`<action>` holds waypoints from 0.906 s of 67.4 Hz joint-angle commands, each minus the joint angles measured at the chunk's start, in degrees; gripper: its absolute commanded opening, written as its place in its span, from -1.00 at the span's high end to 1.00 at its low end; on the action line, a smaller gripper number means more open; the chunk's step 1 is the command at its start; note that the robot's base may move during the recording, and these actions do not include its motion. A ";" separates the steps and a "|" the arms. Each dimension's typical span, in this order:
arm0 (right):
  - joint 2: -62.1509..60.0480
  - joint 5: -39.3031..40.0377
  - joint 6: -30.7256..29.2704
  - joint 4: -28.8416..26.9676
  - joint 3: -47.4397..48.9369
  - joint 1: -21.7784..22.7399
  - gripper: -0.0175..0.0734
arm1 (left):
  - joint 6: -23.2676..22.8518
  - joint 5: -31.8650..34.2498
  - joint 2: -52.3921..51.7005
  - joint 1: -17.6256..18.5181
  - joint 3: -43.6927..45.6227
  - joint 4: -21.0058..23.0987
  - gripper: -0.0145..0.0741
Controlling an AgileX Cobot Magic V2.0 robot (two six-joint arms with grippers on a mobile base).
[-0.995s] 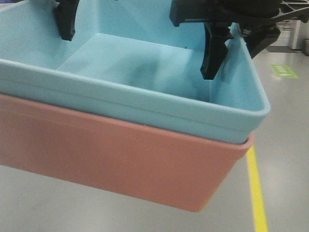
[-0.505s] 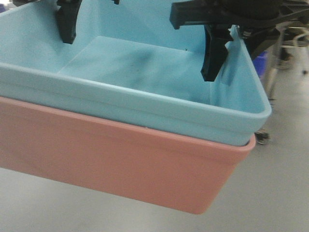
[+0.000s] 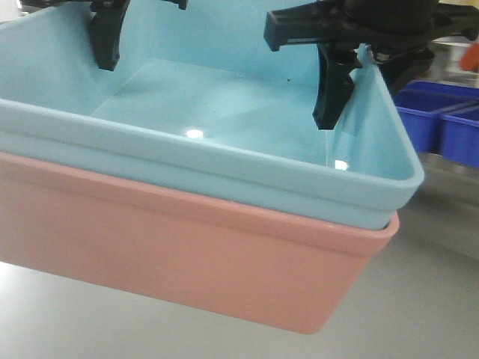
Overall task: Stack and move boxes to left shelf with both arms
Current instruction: 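Keep holding the stacked bins with both grippers while driving toward shelves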
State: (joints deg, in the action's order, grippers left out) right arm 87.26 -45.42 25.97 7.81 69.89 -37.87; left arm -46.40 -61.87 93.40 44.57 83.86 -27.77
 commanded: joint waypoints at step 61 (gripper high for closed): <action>-2.67 14.72 -1.57 -5.76 3.89 -1.80 0.49 | -0.69 12.58 -2.03 2.60 2.37 7.71 0.69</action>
State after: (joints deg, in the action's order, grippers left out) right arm 87.47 -45.42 25.97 7.81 69.89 -37.87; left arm -46.40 -61.97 93.40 44.57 83.77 -27.63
